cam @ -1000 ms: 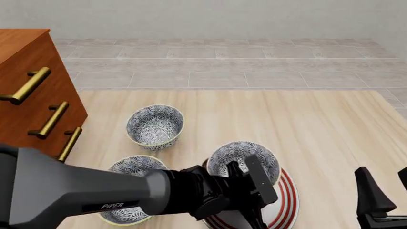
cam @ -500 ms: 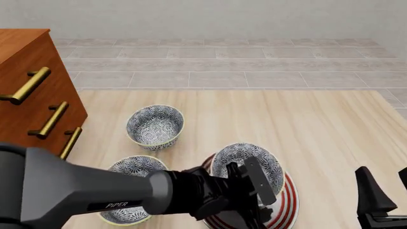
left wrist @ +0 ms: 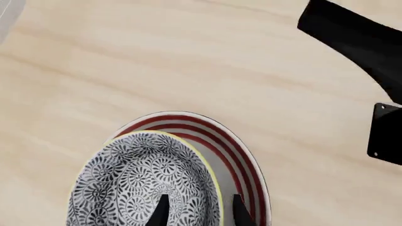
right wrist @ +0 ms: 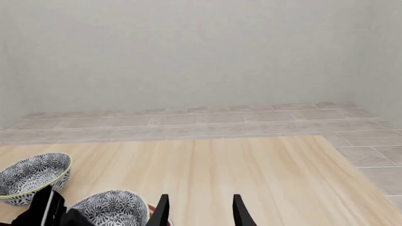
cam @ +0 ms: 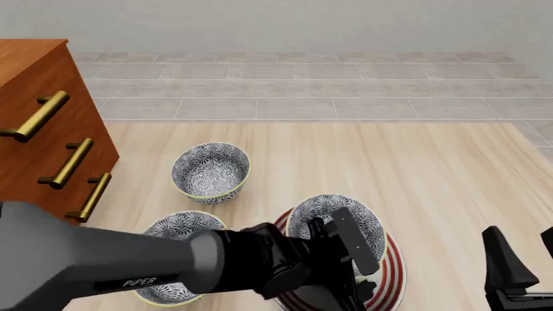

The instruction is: Put the bowl at the front on the plate.

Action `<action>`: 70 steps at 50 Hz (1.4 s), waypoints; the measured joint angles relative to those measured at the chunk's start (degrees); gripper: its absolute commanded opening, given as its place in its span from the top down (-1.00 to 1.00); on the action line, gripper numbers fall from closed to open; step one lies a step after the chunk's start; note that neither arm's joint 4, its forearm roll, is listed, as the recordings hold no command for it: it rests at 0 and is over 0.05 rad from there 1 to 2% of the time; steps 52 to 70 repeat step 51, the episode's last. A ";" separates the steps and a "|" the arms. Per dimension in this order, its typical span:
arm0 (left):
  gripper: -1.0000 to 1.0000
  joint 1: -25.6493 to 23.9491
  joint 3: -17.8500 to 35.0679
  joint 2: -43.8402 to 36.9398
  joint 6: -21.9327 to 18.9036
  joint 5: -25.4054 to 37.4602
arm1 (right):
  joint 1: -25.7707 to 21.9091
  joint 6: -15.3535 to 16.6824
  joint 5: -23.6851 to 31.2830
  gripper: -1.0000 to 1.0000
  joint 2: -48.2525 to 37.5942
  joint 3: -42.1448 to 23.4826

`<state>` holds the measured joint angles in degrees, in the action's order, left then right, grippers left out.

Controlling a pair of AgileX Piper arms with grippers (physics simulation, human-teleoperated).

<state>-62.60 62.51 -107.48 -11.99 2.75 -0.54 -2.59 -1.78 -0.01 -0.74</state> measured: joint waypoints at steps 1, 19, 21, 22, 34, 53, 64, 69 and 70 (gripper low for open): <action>-1.00 -0.30 -0.03 0.43 0.26 0.20 | -0.02 0.03 0.01 -1.00 0.00 0.00; -1.00 -4.29 0.83 7.93 2.46 5.06 | -0.39 0.63 0.27 -1.00 0.00 0.01; -1.00 -4.52 1.34 8.82 2.42 5.90 | -0.44 0.69 0.29 -1.00 0.00 0.02; -1.00 -4.64 1.69 9.31 2.36 6.42 | -0.46 0.72 0.29 -1.00 0.00 0.03; -1.00 -4.98 7.96 14.87 1.07 13.38 | -0.62 0.89 0.30 -1.00 0.00 0.08; -1.00 -3.27 17.05 21.93 1.45 20.68 | -0.66 0.83 0.24 -1.00 0.00 0.03; -1.00 -3.27 17.05 21.93 1.45 20.68 | -0.66 0.83 0.24 -1.00 0.00 0.03; -1.00 -3.27 17.05 21.93 1.45 20.68 | -0.66 0.83 0.24 -1.00 0.00 0.03; -1.00 -3.27 17.05 21.93 1.45 20.68 | -0.66 0.83 0.24 -1.00 0.00 0.03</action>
